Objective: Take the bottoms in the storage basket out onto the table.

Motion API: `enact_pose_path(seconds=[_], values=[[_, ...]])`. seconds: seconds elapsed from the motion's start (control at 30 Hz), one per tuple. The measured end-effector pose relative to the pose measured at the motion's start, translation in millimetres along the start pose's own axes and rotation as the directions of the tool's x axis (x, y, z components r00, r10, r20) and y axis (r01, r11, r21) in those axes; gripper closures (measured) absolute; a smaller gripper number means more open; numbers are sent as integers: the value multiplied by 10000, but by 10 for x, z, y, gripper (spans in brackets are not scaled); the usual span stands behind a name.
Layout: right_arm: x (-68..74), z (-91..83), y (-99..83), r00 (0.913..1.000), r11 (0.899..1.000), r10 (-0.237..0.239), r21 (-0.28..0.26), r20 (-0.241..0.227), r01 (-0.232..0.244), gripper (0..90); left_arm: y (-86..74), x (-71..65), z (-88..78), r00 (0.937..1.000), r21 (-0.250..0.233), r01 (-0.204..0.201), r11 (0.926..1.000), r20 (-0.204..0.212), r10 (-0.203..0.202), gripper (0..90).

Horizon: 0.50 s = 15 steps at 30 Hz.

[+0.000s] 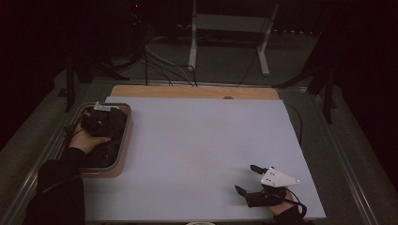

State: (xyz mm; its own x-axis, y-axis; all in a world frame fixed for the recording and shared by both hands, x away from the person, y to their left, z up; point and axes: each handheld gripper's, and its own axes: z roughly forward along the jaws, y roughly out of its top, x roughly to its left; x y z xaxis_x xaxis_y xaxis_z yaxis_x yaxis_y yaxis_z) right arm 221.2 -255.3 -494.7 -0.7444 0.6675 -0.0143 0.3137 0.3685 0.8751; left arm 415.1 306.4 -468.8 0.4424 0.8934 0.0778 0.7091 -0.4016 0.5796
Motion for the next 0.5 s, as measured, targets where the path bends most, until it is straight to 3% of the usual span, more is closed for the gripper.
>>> enact_pose_path(seconds=[0.1, 0.27, 0.3, 0.37, 0.5], values=[[-2, -4, 0, 10000, 10000, -5, -8, 18, 5, 93, 6, -38, 29, 9989, 199, -177, 9996, -424, 186, 46], [-6, -5, -7, 10000, 10000, -22, 51, 61, 21, 93, -1, -74, 27, 9946, 280, -351, 9990, -971, 377, 170], [-6, -5, -7, 10000, 10000, -20, 52, 62, 19, 93, -1, -73, 17, 9950, 278, -283, 9992, -955, 309, 190], [-6, -5, -6, 10000, 10000, -37, 56, 67, 37, 93, 6, -58, -18, 9958, 325, -145, 9994, -898, 174, 317], [-11, -6, -8, 10000, 10000, -12, 62, 93, 11, 93, 3, 2, -82, 9989, 276, 212, 9994, -419, -200, 496]])
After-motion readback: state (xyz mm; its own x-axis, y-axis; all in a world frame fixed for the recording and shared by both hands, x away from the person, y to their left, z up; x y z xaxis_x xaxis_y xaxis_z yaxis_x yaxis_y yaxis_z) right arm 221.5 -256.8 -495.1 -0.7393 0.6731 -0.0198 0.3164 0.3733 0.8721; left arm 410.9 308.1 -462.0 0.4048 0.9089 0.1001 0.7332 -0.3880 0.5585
